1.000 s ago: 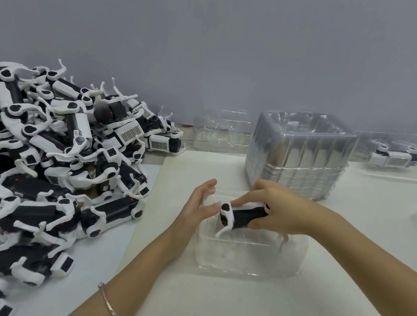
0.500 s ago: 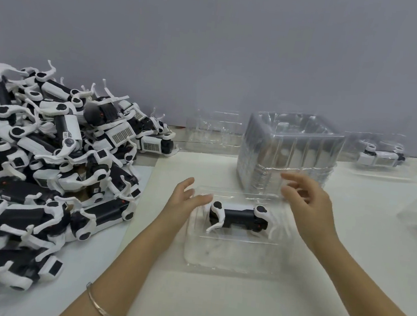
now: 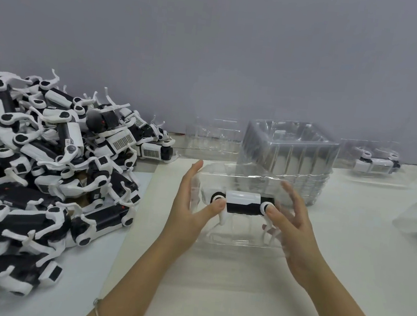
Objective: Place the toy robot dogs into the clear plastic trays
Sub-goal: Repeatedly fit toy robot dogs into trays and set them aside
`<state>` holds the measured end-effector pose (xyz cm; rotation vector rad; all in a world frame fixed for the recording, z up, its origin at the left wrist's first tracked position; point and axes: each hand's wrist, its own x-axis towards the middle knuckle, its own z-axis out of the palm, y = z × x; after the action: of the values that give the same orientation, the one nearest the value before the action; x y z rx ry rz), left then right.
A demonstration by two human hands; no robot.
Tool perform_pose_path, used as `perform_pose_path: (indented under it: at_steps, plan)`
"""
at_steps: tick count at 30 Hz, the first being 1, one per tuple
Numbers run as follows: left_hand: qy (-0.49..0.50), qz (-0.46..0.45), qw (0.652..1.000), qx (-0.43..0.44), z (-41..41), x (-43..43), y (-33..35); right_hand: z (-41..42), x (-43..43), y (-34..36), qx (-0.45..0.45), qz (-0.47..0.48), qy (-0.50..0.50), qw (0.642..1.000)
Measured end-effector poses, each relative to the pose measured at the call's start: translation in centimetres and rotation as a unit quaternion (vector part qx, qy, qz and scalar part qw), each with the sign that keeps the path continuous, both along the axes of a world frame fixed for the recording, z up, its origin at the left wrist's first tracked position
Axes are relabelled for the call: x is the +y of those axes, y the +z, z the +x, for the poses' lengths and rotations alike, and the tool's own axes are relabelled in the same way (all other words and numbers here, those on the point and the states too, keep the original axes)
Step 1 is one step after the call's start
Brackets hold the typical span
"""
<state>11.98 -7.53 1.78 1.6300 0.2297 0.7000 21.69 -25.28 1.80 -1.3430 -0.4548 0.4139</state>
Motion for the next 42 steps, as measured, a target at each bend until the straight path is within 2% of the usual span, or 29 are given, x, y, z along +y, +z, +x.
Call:
perform_pose_path:
  at_steps: [9, 11, 13, 16, 19, 20, 24, 26, 29, 32, 37, 39, 42]
  plan:
    - [0.02, 0.013, 0.999, 0.023, -0.5, -1.2, 1.8, -0.3, -0.4, 0.4, 0.001, 0.025, -0.024, 0.999]
    - [0.027, 0.046, 0.998, 0.039, -0.7, -1.8, 2.6, 0.0, -0.5, 0.2, 0.044, 0.038, -0.019, 0.998]
    - [-0.013, 0.078, 0.996, 0.051, -0.6, -2.3, 4.4, 0.1, -0.8, -0.3, 0.124, 0.073, 0.015, 0.99]
    - [-0.094, 0.041, 0.995, 0.012, -0.5, -2.5, 7.4, -0.7, -0.8, -1.1, 0.274, 0.143, 0.099, 0.946]
    - [-0.033, 0.01, 0.988, -0.151, -1.4, -3.1, 7.6, -1.7, -0.6, -1.5, 0.358, 0.208, 0.126, 0.901]
    - [-0.014, 0.012, 0.987, -0.157, -1.4, -3.2, 7.0, -1.9, -0.4, -1.4, 0.364, 0.222, 0.135, 0.895]
    - [-0.071, 0.137, 0.988, -0.013, -0.6, -4.1, 5.0, -2.6, 0.0, -0.8, 0.406, 0.274, 0.175, 0.854]
    - [-0.069, 0.152, 0.986, 0.016, -0.1, -4.7, 4.8, -3.0, 0.2, -1.0, 0.426, 0.299, 0.178, 0.835]
    - [-0.052, 0.178, 0.983, 0.012, 0.7, -5.5, 5.1, -4.2, 0.7, -0.7, 0.424, 0.272, 0.2, 0.84]
    - [-0.041, 0.185, 0.982, 0.006, 1.5, -5.6, 5.6, -4.0, 0.8, -1.0, 0.453, 0.23, 0.156, 0.847]
    - [-0.031, 0.184, 0.982, -0.02, 1.8, -5.7, 4.8, -3.7, 0.6, -0.7, 0.346, 0.302, 0.27, 0.846]
    - [-0.046, 0.148, 0.988, -0.012, 1.8, -5.5, 4.7, -3.2, 0.7, -0.8, 0.334, 0.247, 0.252, 0.874]
    - [-0.153, 0.078, 0.984, 0.043, 1.5, -3.7, 4.3, -1.4, -0.4, -1.4, 0.313, 0.222, 0.154, 0.91]
